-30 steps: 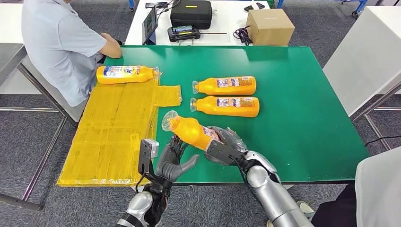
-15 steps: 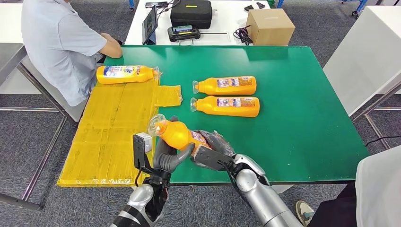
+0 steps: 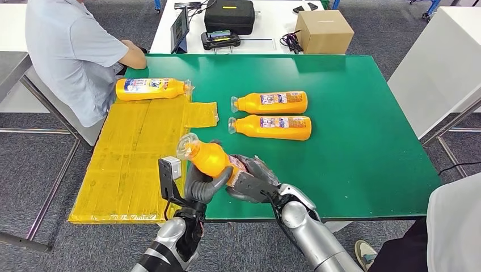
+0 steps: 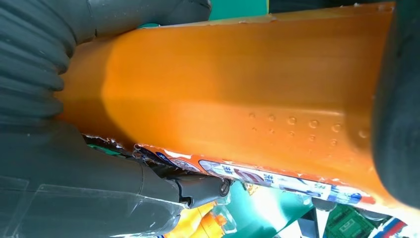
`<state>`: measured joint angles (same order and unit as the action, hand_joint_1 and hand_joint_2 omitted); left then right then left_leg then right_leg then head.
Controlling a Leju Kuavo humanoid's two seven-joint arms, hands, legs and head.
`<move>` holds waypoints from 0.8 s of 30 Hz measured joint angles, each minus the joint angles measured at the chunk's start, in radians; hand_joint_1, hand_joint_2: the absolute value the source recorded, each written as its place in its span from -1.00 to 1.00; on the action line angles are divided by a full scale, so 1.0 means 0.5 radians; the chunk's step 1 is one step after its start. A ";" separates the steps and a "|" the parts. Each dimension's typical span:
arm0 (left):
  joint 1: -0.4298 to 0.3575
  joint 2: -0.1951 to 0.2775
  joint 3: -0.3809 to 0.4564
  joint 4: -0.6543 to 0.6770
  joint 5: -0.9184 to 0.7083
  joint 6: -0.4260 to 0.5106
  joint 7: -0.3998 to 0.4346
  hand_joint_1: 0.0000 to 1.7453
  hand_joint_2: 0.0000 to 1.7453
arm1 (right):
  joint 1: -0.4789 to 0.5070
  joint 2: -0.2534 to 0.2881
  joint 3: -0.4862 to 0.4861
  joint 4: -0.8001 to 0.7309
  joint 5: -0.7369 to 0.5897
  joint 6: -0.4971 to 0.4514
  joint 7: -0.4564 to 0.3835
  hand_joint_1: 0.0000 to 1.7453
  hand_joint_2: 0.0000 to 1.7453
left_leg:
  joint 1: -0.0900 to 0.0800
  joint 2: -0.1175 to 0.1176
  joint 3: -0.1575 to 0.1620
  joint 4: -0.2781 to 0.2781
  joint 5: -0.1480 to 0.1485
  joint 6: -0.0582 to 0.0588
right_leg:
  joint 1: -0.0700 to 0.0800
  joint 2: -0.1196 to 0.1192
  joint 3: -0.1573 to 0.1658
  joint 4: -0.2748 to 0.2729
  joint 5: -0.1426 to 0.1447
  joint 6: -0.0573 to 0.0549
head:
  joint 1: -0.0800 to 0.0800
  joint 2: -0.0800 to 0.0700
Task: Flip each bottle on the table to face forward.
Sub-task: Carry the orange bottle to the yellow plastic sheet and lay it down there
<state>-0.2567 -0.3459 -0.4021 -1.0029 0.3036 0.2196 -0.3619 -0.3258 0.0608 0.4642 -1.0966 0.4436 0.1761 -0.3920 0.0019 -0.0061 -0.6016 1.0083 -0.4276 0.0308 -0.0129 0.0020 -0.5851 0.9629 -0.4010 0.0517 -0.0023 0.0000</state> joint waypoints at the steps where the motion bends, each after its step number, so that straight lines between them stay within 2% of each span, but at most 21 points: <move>1: -0.003 -0.001 0.000 0.002 0.001 0.002 -0.011 1.00 1.00 | -0.003 0.001 0.000 0.000 -0.004 0.001 0.000 0.74 1.00 | 0.000 0.000 0.000 0.000 0.000 0.000 | 0.000 0.000 0.000 0.000 0.000 0.000 | 0.000 0.000; 2: -0.005 -0.001 0.001 0.004 0.000 0.007 -0.022 1.00 1.00 | -0.006 0.003 -0.001 0.000 -0.007 0.001 0.000 0.61 1.00 | 0.000 0.000 0.000 0.000 0.000 0.000 | 0.000 0.000 0.000 0.000 0.000 0.000 | 0.000 0.000; 3: -0.007 -0.001 0.002 0.005 0.000 0.014 -0.035 1.00 1.00 | -0.007 0.006 -0.001 0.000 -0.009 0.001 0.000 0.19 1.00 | 0.000 0.000 0.000 0.000 0.000 0.000 | 0.000 0.000 0.000 0.000 0.000 0.000 | 0.000 0.000; 6: -0.006 -0.002 0.007 -0.005 -0.013 0.040 -0.076 1.00 1.00 | -0.009 0.021 -0.001 0.000 -0.021 0.000 0.001 -0.88 1.00 | 0.000 0.000 0.000 0.000 0.000 0.000 | 0.000 0.000 0.000 0.000 0.000 0.000 | 0.000 0.000; 7: -0.006 -0.002 0.009 -0.012 -0.020 0.049 -0.087 1.00 1.00 | -0.010 0.027 -0.001 0.000 -0.024 -0.001 0.002 -0.96 1.00 | 0.000 0.000 0.000 0.000 0.000 0.000 | 0.000 0.000 0.000 0.000 0.000 0.000 | 0.000 0.000; 17: 0.007 -0.002 0.039 -0.102 -0.074 0.114 -0.111 1.00 1.00 | -0.029 0.085 -0.013 0.007 -0.060 -0.012 0.033 -1.00 1.00 | 0.000 -0.001 -0.001 0.000 0.000 0.000 | 0.000 0.000 0.000 0.001 0.000 0.000 | 0.000 0.000; 24: 0.029 -0.002 0.121 -0.175 -0.110 0.158 -0.083 1.00 1.00 | -0.014 0.121 -0.026 -0.027 -0.015 -0.070 0.042 -1.00 1.00 | 0.000 -0.001 -0.001 0.000 0.000 0.000 | 0.000 0.000 -0.001 0.001 0.000 0.000 | 0.000 0.000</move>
<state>-0.2422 -0.3468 -0.3418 -1.0904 0.2487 0.2986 -0.4032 -0.3329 0.1212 0.4511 -1.1099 0.4358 0.1410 -0.3708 0.0020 -0.0064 -0.6020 1.0083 -0.4275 0.0307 -0.0129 0.0018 -0.5858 0.9632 -0.4010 0.0516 -0.0023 0.0000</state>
